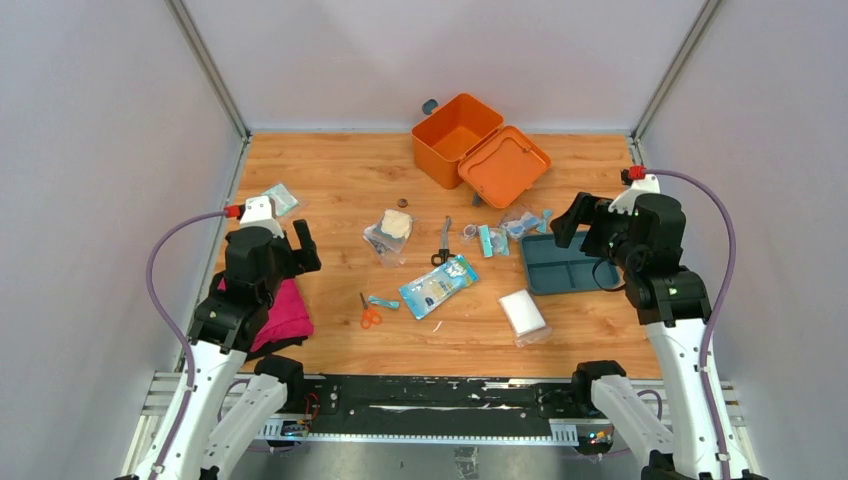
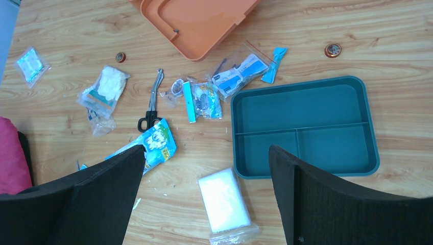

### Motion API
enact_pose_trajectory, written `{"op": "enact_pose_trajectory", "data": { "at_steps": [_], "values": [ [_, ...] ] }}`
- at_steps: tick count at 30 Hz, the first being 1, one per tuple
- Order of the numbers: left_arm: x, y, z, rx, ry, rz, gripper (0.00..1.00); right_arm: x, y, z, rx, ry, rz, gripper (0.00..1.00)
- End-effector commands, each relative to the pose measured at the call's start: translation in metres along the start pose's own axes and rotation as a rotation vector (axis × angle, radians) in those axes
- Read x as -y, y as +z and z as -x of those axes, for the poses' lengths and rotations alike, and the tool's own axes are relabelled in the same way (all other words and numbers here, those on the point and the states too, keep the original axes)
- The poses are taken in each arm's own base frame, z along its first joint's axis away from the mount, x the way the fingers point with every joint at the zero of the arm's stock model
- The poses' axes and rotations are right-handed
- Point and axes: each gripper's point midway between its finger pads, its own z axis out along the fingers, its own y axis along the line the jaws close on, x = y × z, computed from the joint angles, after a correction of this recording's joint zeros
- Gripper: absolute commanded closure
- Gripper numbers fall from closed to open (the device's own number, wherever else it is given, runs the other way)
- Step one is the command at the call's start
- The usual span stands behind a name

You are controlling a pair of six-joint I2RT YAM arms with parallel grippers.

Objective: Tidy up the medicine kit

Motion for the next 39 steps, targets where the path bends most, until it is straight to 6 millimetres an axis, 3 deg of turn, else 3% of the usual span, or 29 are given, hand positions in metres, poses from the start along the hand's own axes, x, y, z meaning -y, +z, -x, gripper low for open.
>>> {"op": "enact_pose_trajectory", "data": {
  "at_steps": [1, 11, 16, 22, 30, 34, 39],
  "values": [
    [-0.002, -0.004, 0.009, 0.024, -0.018, 0.006, 0.00, 0.013, 0.000, -0.006, -0.015, 0.043, -0.067, 0.04],
    [0.000, 0.003, 0.002, -0.023, -0.006, 0.011, 0.00, 0.020, 0.000, -0.012, -0.050, 0.073, -0.116, 0.04],
    [-0.001, 0.004, -0.001, -0.040, -0.002, 0.020, 0.00, 0.032, -0.003, -0.026, -0.065, 0.100, -0.181, 0.09],
    [0.004, 0.004, -0.002, -0.042, -0.003, -0.009, 0.00, 0.028, -0.006, -0.039, -0.116, 0.129, -0.164, 0.09],
    [0.010, 0.004, -0.004, -0.048, -0.007, -0.045, 0.00, 0.010, 0.008, -0.065, -0.188, 0.330, -0.088, 0.12],
    [0.015, 0.004, -0.005, -0.052, -0.009, -0.069, 0.00, -0.015, 0.023, -0.087, -0.264, 0.443, 0.008, 0.21],
    [0.019, 0.004, -0.006, -0.057, -0.009, -0.092, 0.00, -0.044, 0.044, -0.119, -0.299, 0.475, 0.020, 0.23]
  ]
}}
